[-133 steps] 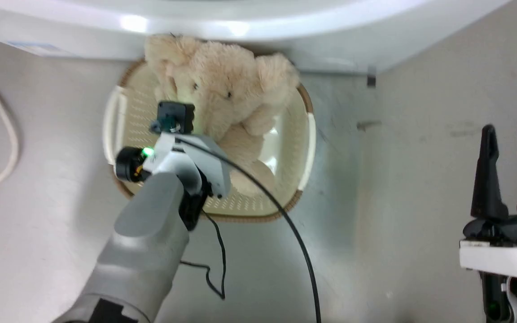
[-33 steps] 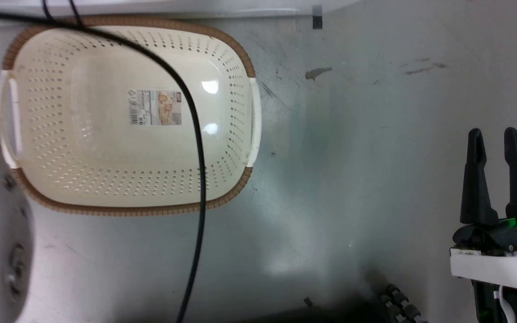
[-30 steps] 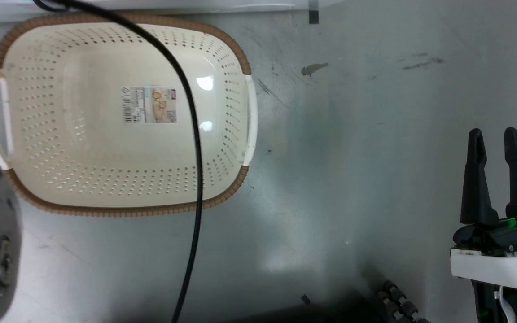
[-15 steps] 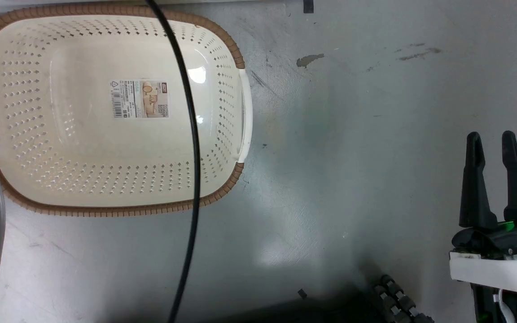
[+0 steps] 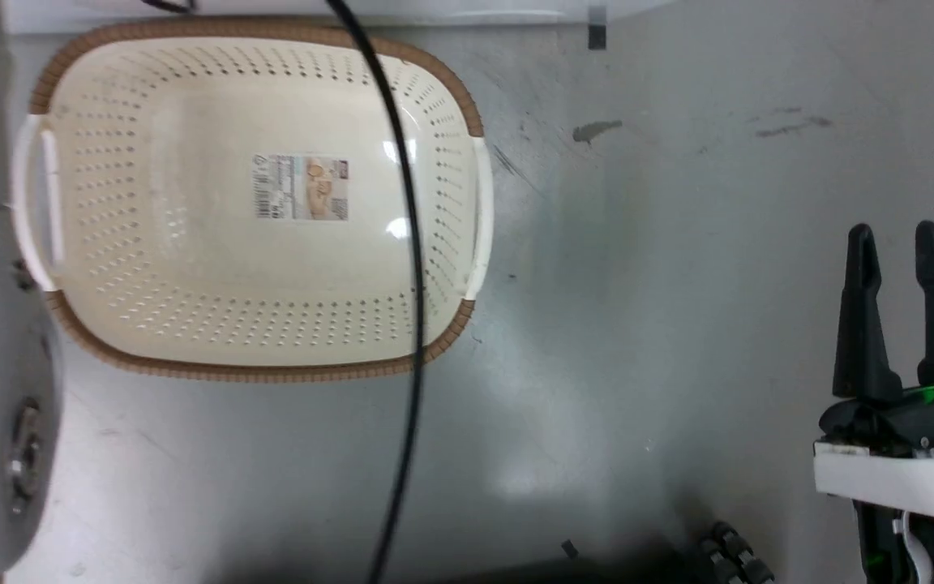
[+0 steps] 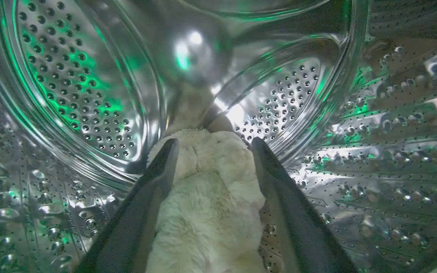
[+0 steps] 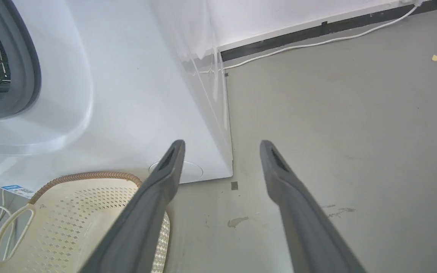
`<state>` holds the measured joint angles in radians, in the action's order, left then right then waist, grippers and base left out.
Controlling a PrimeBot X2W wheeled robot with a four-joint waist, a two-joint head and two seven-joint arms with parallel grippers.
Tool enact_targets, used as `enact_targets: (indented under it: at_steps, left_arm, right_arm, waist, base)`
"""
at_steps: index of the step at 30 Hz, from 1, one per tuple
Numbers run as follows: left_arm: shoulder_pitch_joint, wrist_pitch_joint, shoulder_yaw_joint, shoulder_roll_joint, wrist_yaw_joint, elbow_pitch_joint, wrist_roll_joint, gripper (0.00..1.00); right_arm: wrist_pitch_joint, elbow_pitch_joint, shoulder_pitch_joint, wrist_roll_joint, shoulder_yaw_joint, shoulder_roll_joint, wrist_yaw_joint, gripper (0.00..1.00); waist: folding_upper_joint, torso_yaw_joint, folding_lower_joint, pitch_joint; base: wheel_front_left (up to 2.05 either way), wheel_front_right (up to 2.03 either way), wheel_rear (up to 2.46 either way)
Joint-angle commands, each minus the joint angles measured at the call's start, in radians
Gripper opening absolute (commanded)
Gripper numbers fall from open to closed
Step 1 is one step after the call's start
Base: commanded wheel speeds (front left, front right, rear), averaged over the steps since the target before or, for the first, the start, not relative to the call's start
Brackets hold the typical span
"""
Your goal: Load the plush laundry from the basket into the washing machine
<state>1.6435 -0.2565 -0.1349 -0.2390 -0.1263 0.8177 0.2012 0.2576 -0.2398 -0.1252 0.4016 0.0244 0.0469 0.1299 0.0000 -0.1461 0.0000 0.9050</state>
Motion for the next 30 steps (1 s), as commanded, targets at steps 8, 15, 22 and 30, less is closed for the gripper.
enact_targets:
  at_steps: [8, 15, 22, 30]
  left_arm:
    - [-0.122, -0.005, 0.000, 0.049, -0.004, -0.031, 0.026, 1.00]
    - [-0.281, -0.005, 0.022, 0.100, -0.004, -0.102, 0.038, 1.00]
    - [-0.399, -0.005, 0.037, 0.127, -0.004, -0.112, 0.053, 1.00]
    - [-0.580, -0.005, 0.016, 0.160, -0.004, -0.145, 0.056, 1.00]
  right_arm:
    - [0.004, 0.003, -0.040, -0.030, 0.006, 0.003, 0.001, 1.00]
    - [0.004, 0.021, -0.044, -0.047, 0.013, 0.003, 0.001, 1.00]
    - [0.004, 0.043, -0.038, -0.053, 0.020, 0.003, 0.001, 1.00]
    - [0.004, 0.082, 0.001, -0.057, 0.032, 0.003, 0.001, 1.00]
  waist:
    - [0.0000, 0.045, 0.0000, -0.073]
    - [0.0000, 0.062, 0.0000, -0.146]
    - [0.0000, 0.070, 0.0000, -0.223]
    - [0.0000, 0.095, 0.0000, -0.355]
  base:
    - [0.00, 0.00, 0.00]
    - [0.00, 0.00, 0.00]
    - [0.00, 0.00, 0.00]
    - [0.00, 0.00, 0.00]
